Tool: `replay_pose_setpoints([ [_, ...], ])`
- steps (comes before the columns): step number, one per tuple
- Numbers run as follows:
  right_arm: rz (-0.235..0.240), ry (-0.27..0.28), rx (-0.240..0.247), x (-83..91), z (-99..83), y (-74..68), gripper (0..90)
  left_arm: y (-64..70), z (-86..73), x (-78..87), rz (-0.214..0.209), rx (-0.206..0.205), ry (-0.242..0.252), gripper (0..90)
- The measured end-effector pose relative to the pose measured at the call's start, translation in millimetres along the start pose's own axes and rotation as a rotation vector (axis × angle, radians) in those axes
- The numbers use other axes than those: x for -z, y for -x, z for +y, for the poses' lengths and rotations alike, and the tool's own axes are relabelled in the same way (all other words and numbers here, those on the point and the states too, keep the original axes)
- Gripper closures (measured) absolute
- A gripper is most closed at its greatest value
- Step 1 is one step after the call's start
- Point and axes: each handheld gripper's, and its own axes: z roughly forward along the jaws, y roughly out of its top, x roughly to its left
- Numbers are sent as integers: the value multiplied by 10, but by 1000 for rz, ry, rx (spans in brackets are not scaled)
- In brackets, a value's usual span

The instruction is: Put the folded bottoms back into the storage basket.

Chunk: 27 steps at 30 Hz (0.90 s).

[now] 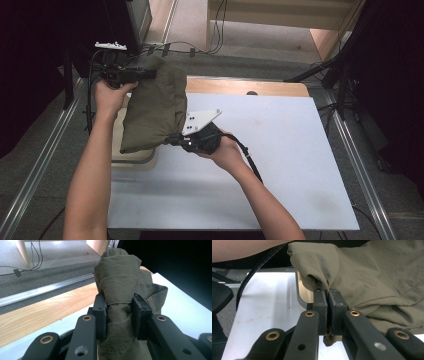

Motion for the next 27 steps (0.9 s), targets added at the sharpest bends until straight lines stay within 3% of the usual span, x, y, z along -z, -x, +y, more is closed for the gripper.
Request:
replay_pose_setpoints([
  [17,26,-13,21,-296,193,-41,839,-171,-57,184,27,-26,-10,704],
  [27,36,-24,33,-437,290,-70,839,-271,-97,273,30,-18,-9,705],
])
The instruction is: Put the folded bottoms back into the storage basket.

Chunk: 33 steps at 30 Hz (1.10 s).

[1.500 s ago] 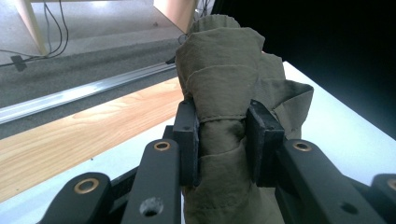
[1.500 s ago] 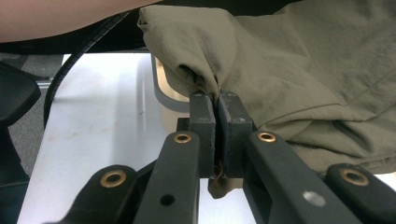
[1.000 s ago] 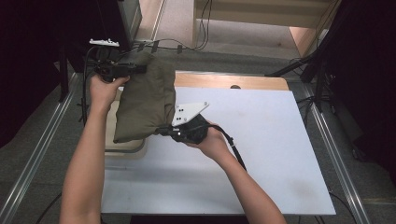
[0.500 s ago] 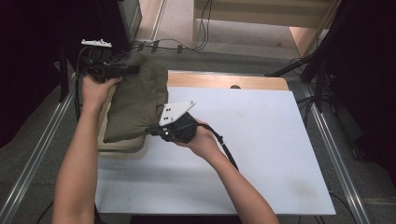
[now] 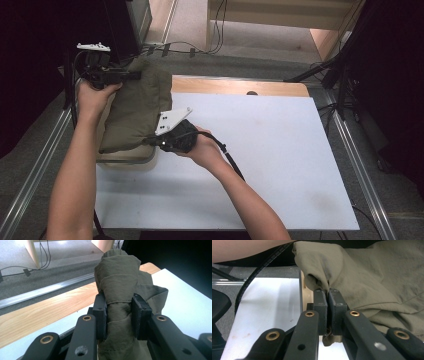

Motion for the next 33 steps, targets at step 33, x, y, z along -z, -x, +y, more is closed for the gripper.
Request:
replay_pose_setpoints([
  [33,31,-71,18,-488,134,-71,839,-328,-269,122,12,27,8,704],
])
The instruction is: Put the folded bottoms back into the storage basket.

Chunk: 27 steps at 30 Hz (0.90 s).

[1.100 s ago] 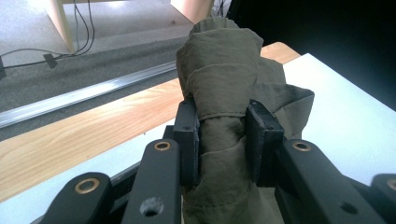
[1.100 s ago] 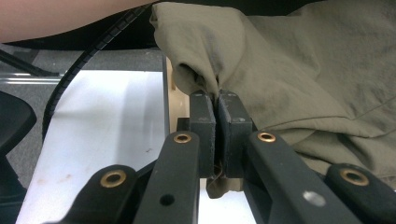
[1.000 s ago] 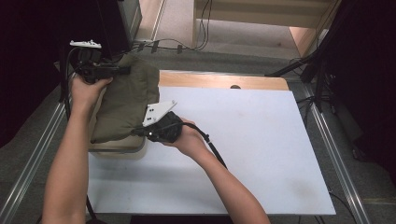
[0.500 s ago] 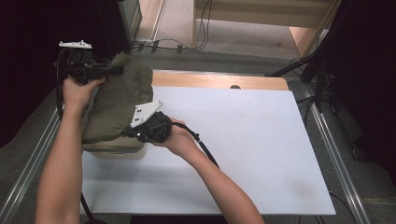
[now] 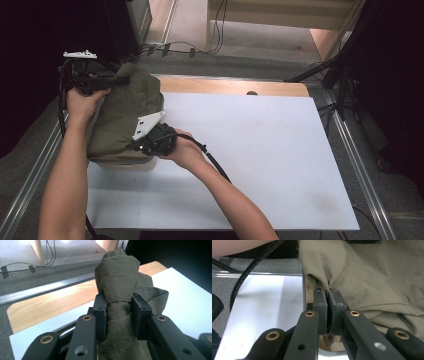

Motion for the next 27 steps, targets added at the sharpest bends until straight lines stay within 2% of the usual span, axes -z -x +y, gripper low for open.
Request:
replay_pose_setpoints([
  [9,12,-12,-14,-60,-18,11,839,-6,-21,-39,29,0,-38,704],
  [12,10,-20,-14,-83,-30,19,838,6,-35,-56,44,-11,-49,703],
  [13,19,-15,-22,-85,-41,25,788,10,-41,-61,51,-25,-58,674],
  [14,19,-15,-22,-85,-41,25,788,16,-47,-68,56,-42,-55,674],
  [15,25,4,-35,-75,-49,33,668,21,-47,-76,65,-49,-41,556],
  [16,41,27,-75,-69,-52,49,445,25,-35,-98,86,-29,-53,266],
  [17,33,49,-115,-46,-53,68,163,44,-23,-107,108,-24,-87,48],
  [18,33,49,-115,-46,-53,68,163,44,-23,-107,108,-24,-87,21],
  [19,14,45,-125,-40,-52,70,93,59,-20,-87,93,-17,-77,21],
  [20,13,44,-134,-22,-55,85,81,74,-16,-67,78,-8,-59,15],
  [21,27,54,-138,18,-69,107,9,109,-2,-34,65,-8,-42,0],
  [25,13,41,-156,79,-79,136,6,192,30,9,49,-28,-30,0],
  [27,25,51,-166,109,-89,160,6,225,40,13,42,-36,-29,0],
])
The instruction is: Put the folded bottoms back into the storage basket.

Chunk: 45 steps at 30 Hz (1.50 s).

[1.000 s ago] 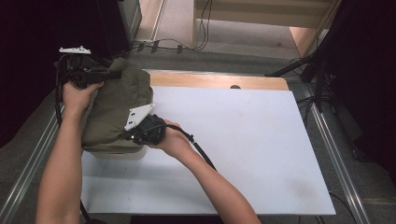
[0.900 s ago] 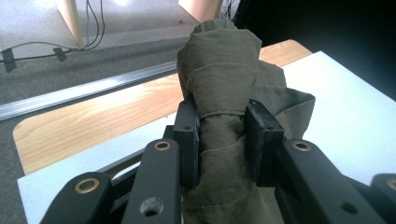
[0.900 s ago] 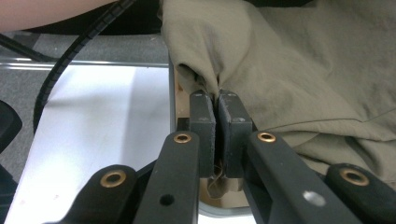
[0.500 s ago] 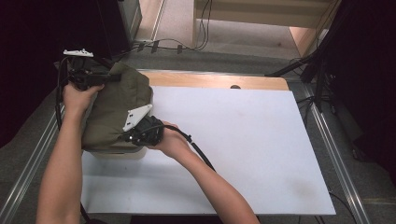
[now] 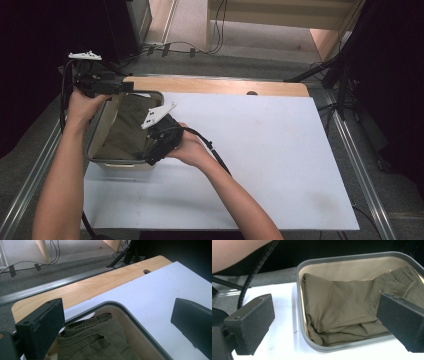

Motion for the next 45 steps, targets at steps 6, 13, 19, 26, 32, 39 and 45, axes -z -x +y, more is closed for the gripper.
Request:
replay_pose_setpoints([
  [6,-10,17,-7,102,-36,39,6,66,8,-32,-17,-15,-4,0],
  [13,-53,33,-25,329,-193,70,6,173,-9,-95,-44,-33,-3,0],
  [19,-83,26,-29,441,-290,76,6,283,-44,-143,-57,-41,-20,0],
  [26,-117,35,-40,660,-445,69,6,436,-93,-160,-99,-42,-5,0],
  [32,-138,64,-66,876,-569,85,6,614,-115,-169,-118,-73,5,0],
  [39,-178,67,-78,1114,-744,55,6,863,-162,-175,-167,-106,17,0],
  [45,-217,85,-105,1370,-944,66,6,1101,-220,-215,-202,-144,9,0],
])
